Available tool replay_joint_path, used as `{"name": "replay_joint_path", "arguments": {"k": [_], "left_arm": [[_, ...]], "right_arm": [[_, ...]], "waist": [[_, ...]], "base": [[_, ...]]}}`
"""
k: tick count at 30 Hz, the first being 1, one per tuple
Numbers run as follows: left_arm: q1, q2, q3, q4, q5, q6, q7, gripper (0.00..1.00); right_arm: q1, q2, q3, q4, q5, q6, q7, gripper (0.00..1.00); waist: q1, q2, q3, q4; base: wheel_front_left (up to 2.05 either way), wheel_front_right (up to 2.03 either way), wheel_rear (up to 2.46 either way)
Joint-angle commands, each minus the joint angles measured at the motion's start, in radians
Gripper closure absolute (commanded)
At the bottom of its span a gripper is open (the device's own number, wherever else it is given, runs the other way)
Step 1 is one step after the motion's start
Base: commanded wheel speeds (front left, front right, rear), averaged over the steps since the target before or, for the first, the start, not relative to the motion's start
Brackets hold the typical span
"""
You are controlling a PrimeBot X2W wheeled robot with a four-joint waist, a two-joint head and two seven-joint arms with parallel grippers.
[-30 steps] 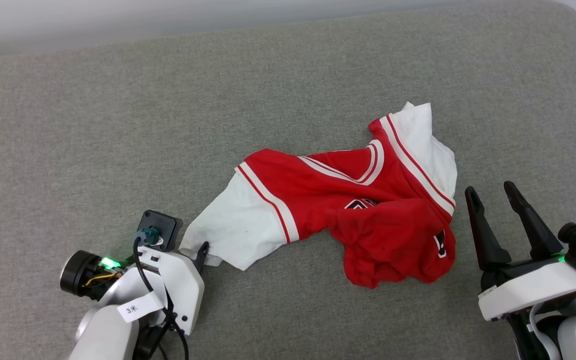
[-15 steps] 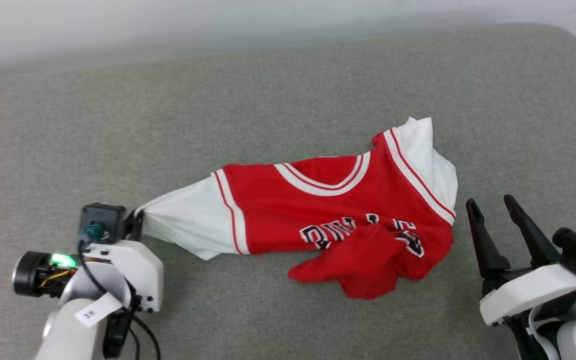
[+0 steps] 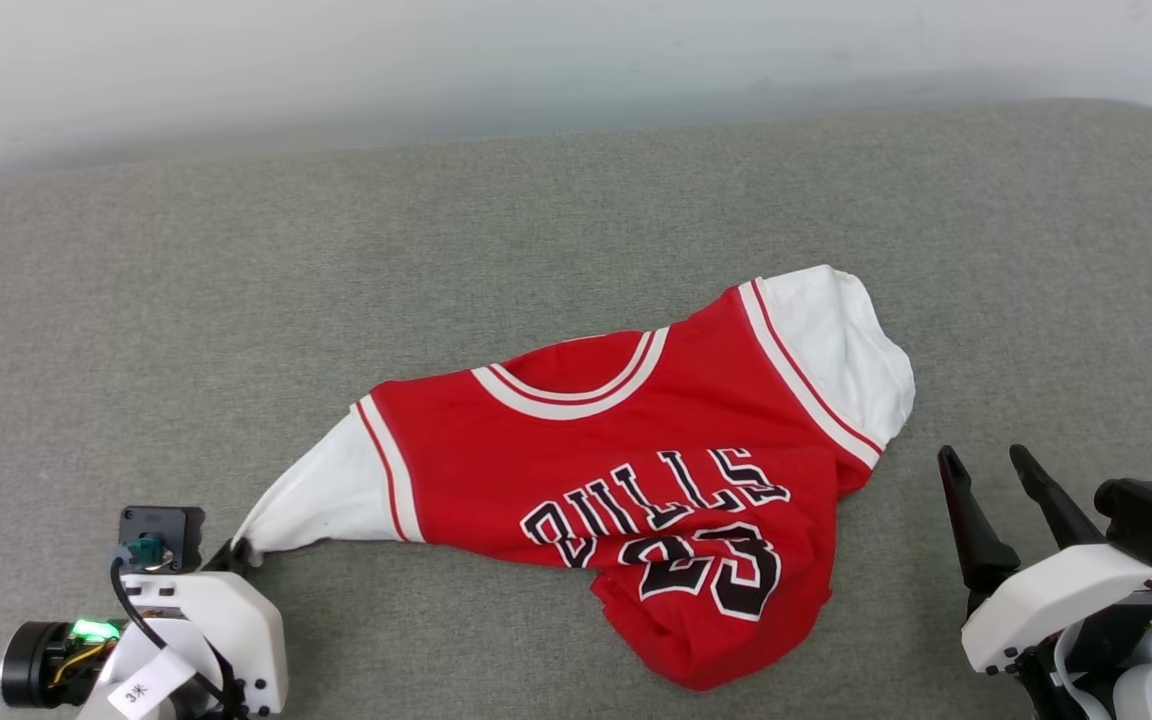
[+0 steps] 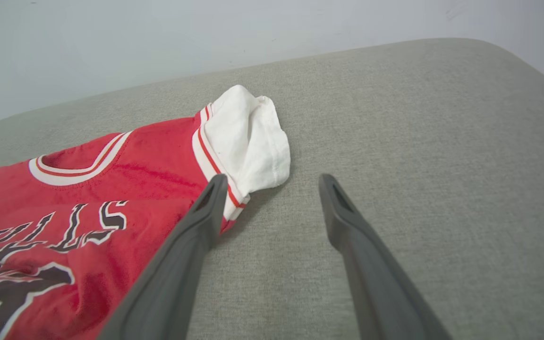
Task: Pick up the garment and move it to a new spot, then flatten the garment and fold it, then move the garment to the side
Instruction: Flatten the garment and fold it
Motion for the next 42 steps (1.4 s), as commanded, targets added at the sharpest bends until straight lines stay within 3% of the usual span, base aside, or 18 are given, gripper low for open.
{"name": "replay_joint_path", "arguments": {"k": [1, 5, 13, 16, 20, 24, 28, 42], "left_arm": [[-0.005, -0.003, -0.001, -0.01, -0.006, -0.002, -0.02, 0.0], [-0.013, -0.021, -0.014, -0.022, -0.003, -0.009, -0.072, 0.0], [-0.012, -0.042, -0.057, -0.101, 0.02, -0.056, -0.313, 0.0], [0.001, -0.055, -0.078, -0.139, 0.04, -0.054, -0.4, 0.0], [0.012, -0.066, -0.113, -0.188, 0.068, -0.053, -0.472, 0.0], [0.022, -0.076, -0.141, -0.212, 0.081, -0.058, -0.491, 0.0], [0.011, -0.072, -0.156, -0.213, 0.09, -0.063, -0.495, 0.0], [-0.021, -0.073, -0.18, -0.197, 0.083, -0.065, -0.501, 0.0]], "right_arm": [[0.01, 0.007, -0.005, 0.003, -0.002, -0.001, 0.006, 0.0], [0.01, 0.008, -0.014, 0.004, -0.003, -0.001, 0.014, 0.0], [0.011, -0.042, -0.019, -0.024, -0.002, -0.001, 0.076, 0.0], [-0.01, -0.085, -0.015, -0.032, -0.005, -0.001, 0.151, 0.0], [-0.065, -0.143, -0.02, -0.01, 0.022, -0.001, 0.334, 0.0], [-0.133, -0.199, -0.019, 0.046, 0.041, -0.001, 0.546, 0.0], [-0.214, -0.236, -0.021, 0.119, 0.048, -0.001, 0.678, 0.0], [-0.345, -0.249, -0.028, 0.385, 0.002, -0.001, 0.701, 0.0]], "waist": [[-0.0001, 0.0, -0.003, 0.007], [-0.0001, 0.0, -0.012, 0.021], [-0.0001, 0.0, -0.049, 0.074], [-0.0001, 0.0, -0.049, 0.101], [-0.0001, 0.0, -0.04, 0.141], [-0.0001, 0.0, -0.026, 0.179], [-0.0001, 0.0, -0.006, 0.213], [-0.0001, 0.0, 0.052, 0.294]], "base": [[0.0, 0.0, 0.0], [0.0, 0.0, 0.0], [0.0, 0.0, 0.0], [0.0, 0.0, 0.0], [0.0, 0.0, 0.0], [0.0, 0.0, 0.0], [0.0, 0.0, 0.0], [0.0, 0.0, 0.0]]}}
